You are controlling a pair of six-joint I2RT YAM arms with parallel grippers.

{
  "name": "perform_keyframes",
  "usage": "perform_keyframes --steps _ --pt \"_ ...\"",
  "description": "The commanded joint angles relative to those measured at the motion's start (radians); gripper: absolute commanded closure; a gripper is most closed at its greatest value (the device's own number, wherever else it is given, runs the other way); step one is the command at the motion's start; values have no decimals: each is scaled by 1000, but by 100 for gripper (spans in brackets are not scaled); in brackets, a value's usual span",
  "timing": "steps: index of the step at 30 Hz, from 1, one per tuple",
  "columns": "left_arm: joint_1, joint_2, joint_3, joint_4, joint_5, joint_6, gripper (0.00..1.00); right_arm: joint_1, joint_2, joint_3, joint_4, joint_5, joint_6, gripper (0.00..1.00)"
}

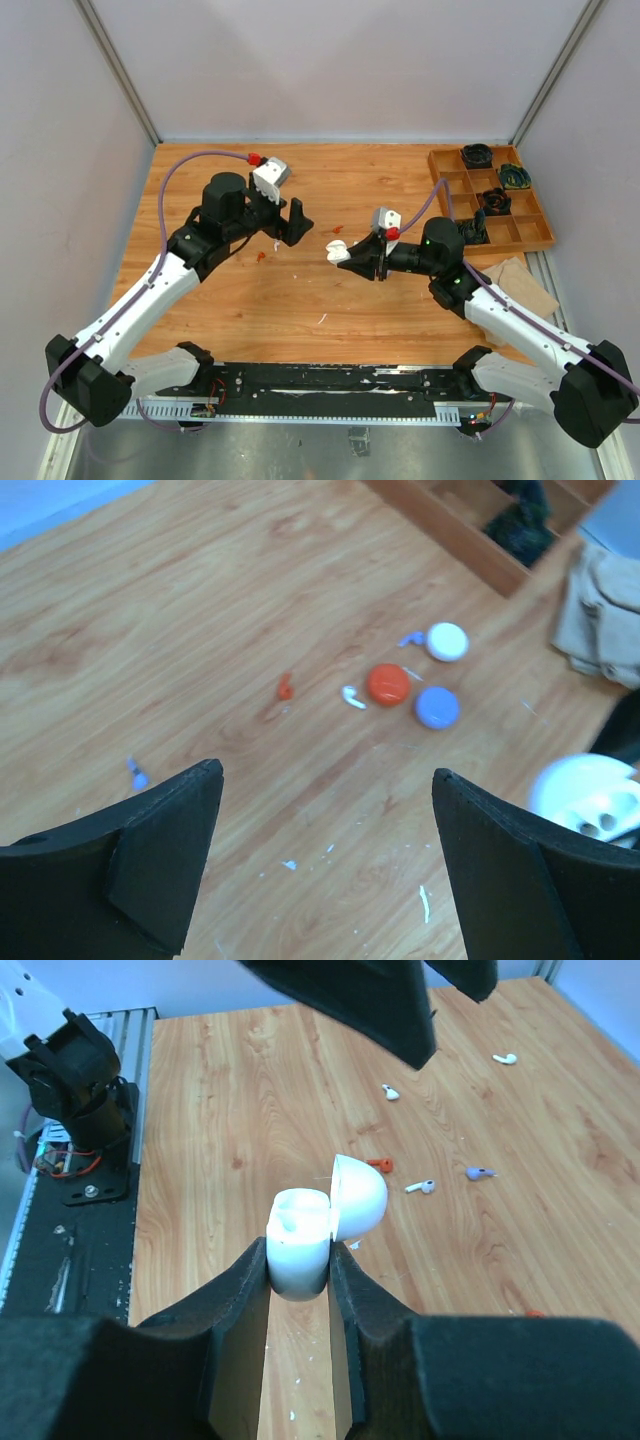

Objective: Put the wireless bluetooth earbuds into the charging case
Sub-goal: Pick up the earbud from the center of the board.

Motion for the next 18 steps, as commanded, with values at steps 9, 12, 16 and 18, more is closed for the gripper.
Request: perform_keyframes --steps 9,12,16,18 --pt "235 25 -30 -61 -185 -278 10 19 -13 7 -31 -69 -406 96" --pt "287 38 -59 -68 -189 -306 9 19 -25 2 -66 -86 -469 95" --pt "346 65 -91 -87 -256 -327 5 19 -49 -27 -56 -111 -504 95" --pt "381 87 -103 -91 -257 -328 6 19 -61 -42 -41 -120 -499 96"
